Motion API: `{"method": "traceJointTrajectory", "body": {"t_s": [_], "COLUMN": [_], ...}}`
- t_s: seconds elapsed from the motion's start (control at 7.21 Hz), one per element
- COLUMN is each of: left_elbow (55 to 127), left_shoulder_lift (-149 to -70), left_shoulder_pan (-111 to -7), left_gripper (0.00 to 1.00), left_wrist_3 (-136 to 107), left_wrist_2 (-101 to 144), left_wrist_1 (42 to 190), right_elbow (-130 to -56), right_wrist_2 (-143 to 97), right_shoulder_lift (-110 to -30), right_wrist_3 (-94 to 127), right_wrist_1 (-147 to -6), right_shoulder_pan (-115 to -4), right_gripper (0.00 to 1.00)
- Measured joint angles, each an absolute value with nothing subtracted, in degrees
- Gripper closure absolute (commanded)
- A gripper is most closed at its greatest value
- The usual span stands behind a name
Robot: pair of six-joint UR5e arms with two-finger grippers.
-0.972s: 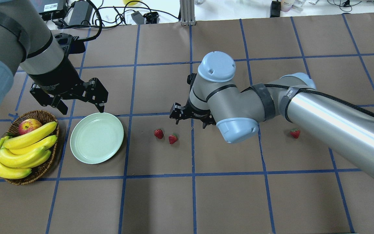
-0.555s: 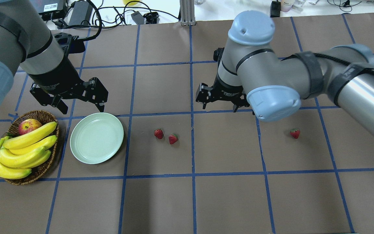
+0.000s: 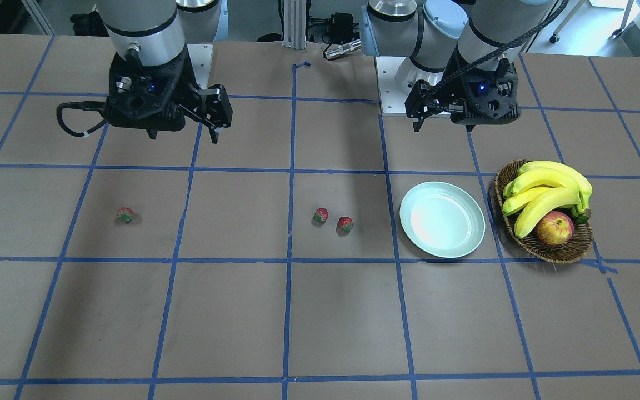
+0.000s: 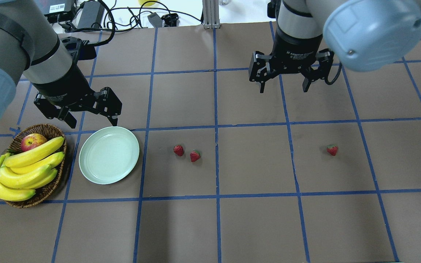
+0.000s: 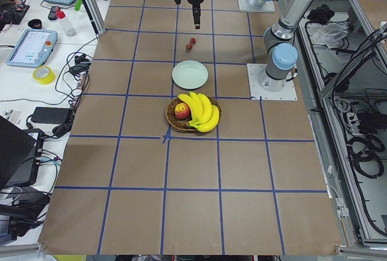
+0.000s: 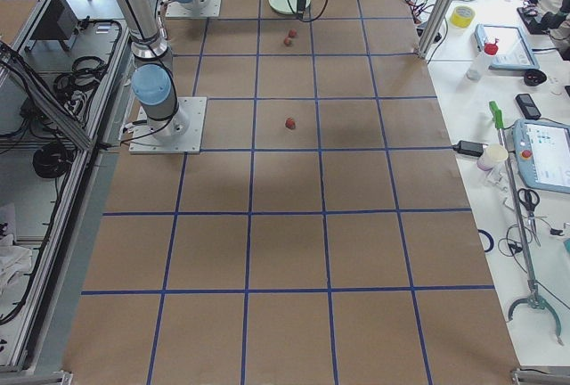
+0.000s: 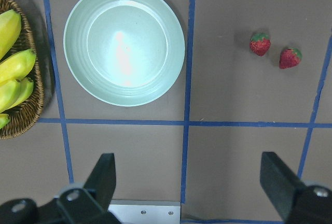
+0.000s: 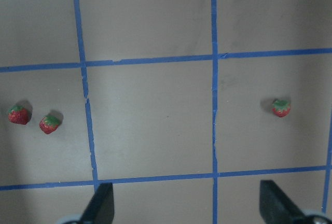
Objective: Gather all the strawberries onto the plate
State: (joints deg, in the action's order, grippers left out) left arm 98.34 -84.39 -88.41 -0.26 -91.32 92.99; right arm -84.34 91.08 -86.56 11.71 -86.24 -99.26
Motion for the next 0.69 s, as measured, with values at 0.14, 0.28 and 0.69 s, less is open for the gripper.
{"method": "traceJointTrajectory", "body": {"t_s": [0.14,0.28,0.69], "left_elbow": [98.3,98.3,98.0], "left_shoulder_lift": [-84.4,-84.5,-84.8], "left_shoulder_pan": [-88.4,-88.4,-88.2], "left_gripper": [0.0,0.0,0.0], "left_wrist_3": [-0.3,-0.3,-0.6], "left_wrist_2": [-91.3,-91.3,-91.3], "left_wrist_1": [93.0,93.0,92.9], "right_elbow": [-83.0,-82.6,-84.3], "right_wrist_2": [91.1,91.0,91.1], "right_shoulder_lift": [-87.2,-87.8,-88.8], "right_wrist_3": [10.1,8.1,2.9], "right_wrist_1": [-85.4,-85.0,-85.0], "right_shoulder_pan": [-97.3,-95.4,-92.3], "right_gripper": [0.0,0.0,0.04]}}
